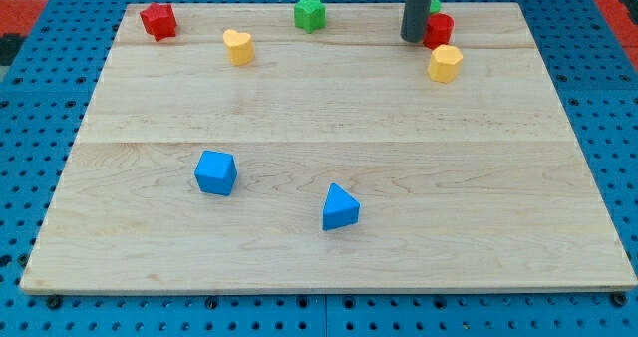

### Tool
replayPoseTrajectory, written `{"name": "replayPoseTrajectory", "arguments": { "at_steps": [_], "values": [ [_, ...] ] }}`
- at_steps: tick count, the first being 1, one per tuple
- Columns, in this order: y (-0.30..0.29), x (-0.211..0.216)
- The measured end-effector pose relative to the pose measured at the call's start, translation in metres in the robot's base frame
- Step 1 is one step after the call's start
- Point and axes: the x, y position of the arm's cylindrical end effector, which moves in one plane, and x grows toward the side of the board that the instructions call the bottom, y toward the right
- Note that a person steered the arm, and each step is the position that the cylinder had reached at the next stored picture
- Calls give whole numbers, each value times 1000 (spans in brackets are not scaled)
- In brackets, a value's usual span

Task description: Place your arm to the top right corner

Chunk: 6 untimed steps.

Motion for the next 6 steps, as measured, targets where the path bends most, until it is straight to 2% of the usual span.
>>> {"name": "replayPoseTrajectory", "arguments": {
  "at_steps": [1,2,3,5,6],
  "values": [
    [-14,41],
    [-64,92],
    [18,105],
    [138,3],
    [177,-15]
  ]
}}
